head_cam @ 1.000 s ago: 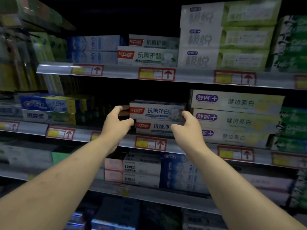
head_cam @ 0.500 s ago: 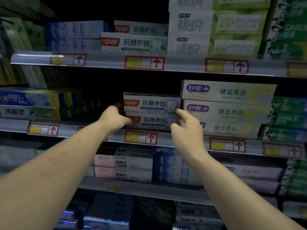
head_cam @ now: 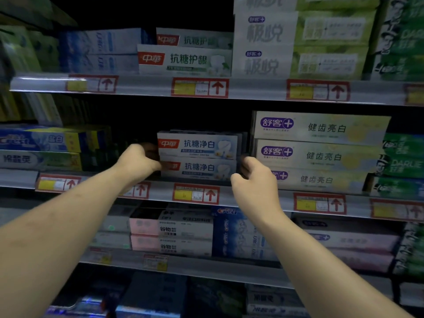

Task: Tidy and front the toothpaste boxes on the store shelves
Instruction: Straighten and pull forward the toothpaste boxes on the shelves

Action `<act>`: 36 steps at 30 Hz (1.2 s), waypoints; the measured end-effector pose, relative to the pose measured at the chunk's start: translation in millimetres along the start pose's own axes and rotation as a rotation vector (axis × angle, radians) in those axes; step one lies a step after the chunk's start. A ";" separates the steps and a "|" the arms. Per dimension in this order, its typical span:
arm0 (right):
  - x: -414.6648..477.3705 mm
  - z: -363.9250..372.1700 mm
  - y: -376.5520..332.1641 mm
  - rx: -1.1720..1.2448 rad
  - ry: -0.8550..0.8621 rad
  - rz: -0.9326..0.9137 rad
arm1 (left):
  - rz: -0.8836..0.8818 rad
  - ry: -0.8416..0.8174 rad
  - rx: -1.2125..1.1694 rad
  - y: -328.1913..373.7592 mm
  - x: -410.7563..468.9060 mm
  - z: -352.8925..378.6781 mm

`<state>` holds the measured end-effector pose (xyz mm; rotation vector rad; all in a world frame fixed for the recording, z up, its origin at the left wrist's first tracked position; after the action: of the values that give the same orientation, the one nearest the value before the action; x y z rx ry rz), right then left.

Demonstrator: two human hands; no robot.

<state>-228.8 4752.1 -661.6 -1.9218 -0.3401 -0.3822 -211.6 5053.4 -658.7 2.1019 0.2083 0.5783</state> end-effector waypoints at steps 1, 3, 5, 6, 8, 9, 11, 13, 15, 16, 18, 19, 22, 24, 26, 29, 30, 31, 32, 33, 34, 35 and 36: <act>0.8 3.4 -0.7 -0.012 -0.017 0.004 | 0.006 0.037 0.006 0.1 -1.6 0.1; 2.3 8.3 -1.5 -0.028 -0.034 0.024 | 0.015 0.079 0.014 3.2 -7.6 3.8; 4.8 8.4 -1.0 -0.052 -0.006 0.040 | 0.022 0.092 0.034 8.0 -11.9 8.0; 4.8 7.6 -0.9 -0.065 0.015 0.047 | 0.034 0.091 0.041 10.7 -12.9 9.7; 2.5 7.8 -3.7 -0.097 0.031 0.055 | 0.039 0.082 0.051 17.7 -16.0 12.5; 1.5 8.2 -5.5 -0.115 0.028 0.048 | 0.028 0.070 0.071 21.3 -18.0 14.2; 1.5 8.3 -8.4 -0.137 0.018 0.022 | 0.000 0.022 0.114 26.5 -20.3 19.9; 3.5 6.1 -10.9 -0.156 0.009 0.006 | -0.018 -0.023 0.170 34.3 -23.6 24.3; 4.7 3.5 -12.3 -0.163 -0.009 0.009 | -0.031 -0.047 0.224 41.3 -30.0 24.6; 4.5 1.8 -12.6 -0.169 -0.019 0.012 | -0.036 -0.055 0.262 44.1 -33.7 24.3; -1.0 -2.1 -14.8 -0.189 -0.052 0.006 | -0.013 -0.060 0.369 53.3 -45.4 23.1; -5.7 -4.2 -16.8 -0.204 -0.076 -0.003 | 0.027 -0.048 0.431 60.6 -52.2 21.4; -22.2 -8.9 -22.3 -0.293 -0.160 -0.072 | 0.181 -0.044 0.578 74.5 -72.6 20.8; -35.7 -11.7 -24.9 -0.406 -0.213 -0.127 | 0.240 -0.095 0.625 77.3 -91.1 26.9; -50.7 -14.5 -25.0 -0.492 -0.265 -0.152 | 0.275 -0.126 0.696 79.9 -112.4 35.9; -76.0 -17.6 -28.7 -0.595 -0.329 -0.201 | 0.316 -0.162 0.753 86.2 -148.5 48.4; -83.8 -19.4 -29.7 -0.627 -0.340 -0.219 | 0.327 -0.182 0.754 88.3 -160.3 52.8; -91.0 -21.4 -30.4 -0.658 -0.349 -0.236 | 0.340 -0.198 0.756 90.5 -171.4 57.0; -98.2 -23.5 -30.7 -0.688 -0.359 -0.250 | 0.355 -0.209 0.763 93.0 -182.2 60.4; -105.0 -25.6 -31.0 -0.710 -0.368 -0.263 | 0.373 -0.216 0.771 96.1 -191.7 63.2; -111.8 -27.7 -30.2 -0.726 -0.377 -0.273 | 0.386 -0.225 0.774 98.8 -200.5 65.7; -118.2 -29.8 -28.5 -0.738 -0.387 -0.279 | 0.397 -0.234 0.771 100.5 -208.4 68.5; -124.6 -31.4 -25.8 -0.748 -0.401 -0.281 | 0.403 -0.246 0.765 101.5 -216.2 71.0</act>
<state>-355.7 4725.3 -680.9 -2.7007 -0.8241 -0.3279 -374.1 4865.6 -678.5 2.9703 -0.1749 0.5085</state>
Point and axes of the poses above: each hand's wrist, its own x-axis towards the middle knuckle, its own z-axis out of the palm, y = z × x, the point moved 9 cm from there along x, towards the middle knuckle
